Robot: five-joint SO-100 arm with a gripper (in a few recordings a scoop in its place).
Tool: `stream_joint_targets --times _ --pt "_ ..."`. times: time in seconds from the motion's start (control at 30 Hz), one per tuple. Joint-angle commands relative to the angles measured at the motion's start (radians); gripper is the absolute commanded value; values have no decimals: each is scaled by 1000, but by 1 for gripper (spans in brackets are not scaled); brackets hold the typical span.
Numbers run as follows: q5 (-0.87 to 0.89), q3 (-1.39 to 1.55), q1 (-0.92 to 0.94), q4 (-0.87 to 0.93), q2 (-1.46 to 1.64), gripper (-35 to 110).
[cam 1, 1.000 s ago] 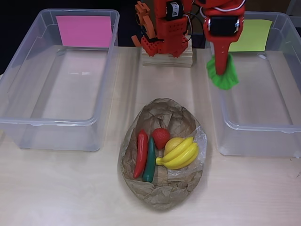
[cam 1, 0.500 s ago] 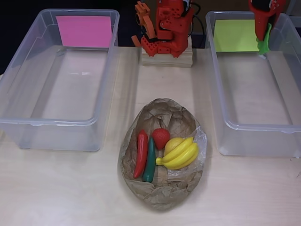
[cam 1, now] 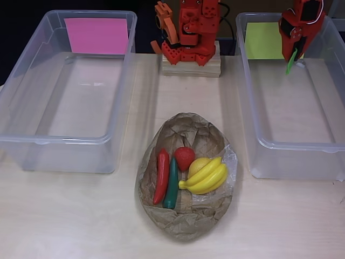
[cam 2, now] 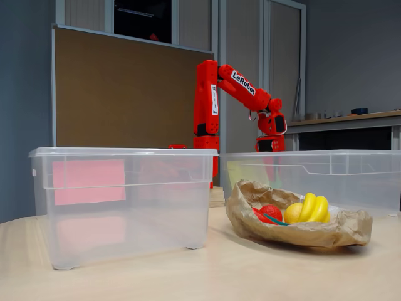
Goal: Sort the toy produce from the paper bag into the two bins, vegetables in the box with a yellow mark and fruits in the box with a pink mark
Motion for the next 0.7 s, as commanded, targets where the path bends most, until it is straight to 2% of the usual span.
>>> stream_joint_targets --times 0.0,0.27,0.67 --pt "26 12 -15 -35 -14 4" --pt "-69 -34 -2 60 11 22" --pt "-388 -302 124 393 71 25"
